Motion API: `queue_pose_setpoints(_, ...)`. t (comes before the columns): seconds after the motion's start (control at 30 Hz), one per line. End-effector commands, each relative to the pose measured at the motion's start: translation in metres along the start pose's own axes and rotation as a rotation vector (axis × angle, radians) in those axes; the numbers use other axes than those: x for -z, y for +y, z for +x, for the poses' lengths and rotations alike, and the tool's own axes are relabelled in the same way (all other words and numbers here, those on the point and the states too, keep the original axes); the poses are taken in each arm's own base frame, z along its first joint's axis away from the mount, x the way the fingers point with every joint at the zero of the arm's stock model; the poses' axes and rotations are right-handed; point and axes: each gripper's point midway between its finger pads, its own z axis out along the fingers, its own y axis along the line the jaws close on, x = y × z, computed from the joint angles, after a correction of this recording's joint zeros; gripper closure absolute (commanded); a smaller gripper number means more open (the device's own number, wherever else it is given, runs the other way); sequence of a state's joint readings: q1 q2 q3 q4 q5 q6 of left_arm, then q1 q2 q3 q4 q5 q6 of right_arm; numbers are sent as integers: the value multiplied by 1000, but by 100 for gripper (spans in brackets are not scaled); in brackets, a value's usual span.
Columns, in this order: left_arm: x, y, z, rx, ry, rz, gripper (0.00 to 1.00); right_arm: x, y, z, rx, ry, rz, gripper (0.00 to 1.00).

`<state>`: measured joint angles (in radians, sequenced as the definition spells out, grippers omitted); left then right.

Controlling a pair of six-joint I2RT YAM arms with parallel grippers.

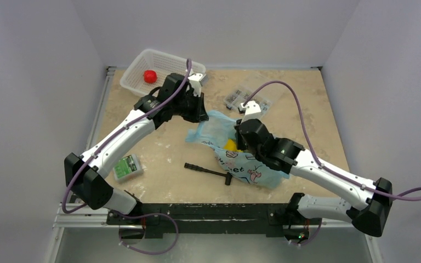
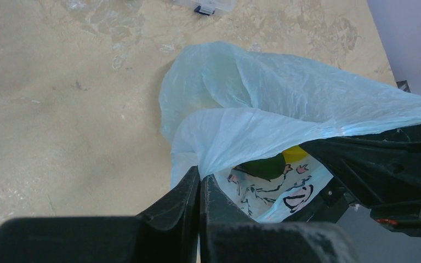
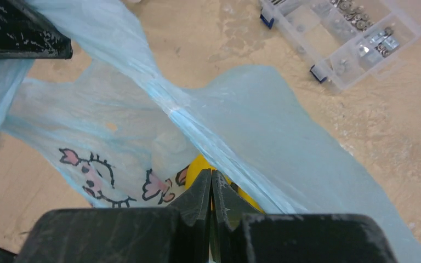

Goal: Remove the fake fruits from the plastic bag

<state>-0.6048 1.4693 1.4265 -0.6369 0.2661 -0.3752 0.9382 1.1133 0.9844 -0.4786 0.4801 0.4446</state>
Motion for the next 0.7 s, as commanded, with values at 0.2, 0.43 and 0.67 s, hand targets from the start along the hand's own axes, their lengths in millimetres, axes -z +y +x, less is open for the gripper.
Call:
queue_pose_setpoints(0.2, 12, 2, -15, -29, -71, -16, 100, 0, 23, 83, -332, 70, -181, 100)
queue_pose_setpoints(0.43, 6, 3, -12, -25, -53, -10, 100, -2, 26, 112, -319, 115, -180, 100)
queue_pose_setpoints(0.67, 3, 2, -10, -23, -39, -1, 100, 11, 1, 71, -311, 24, -34, 94)
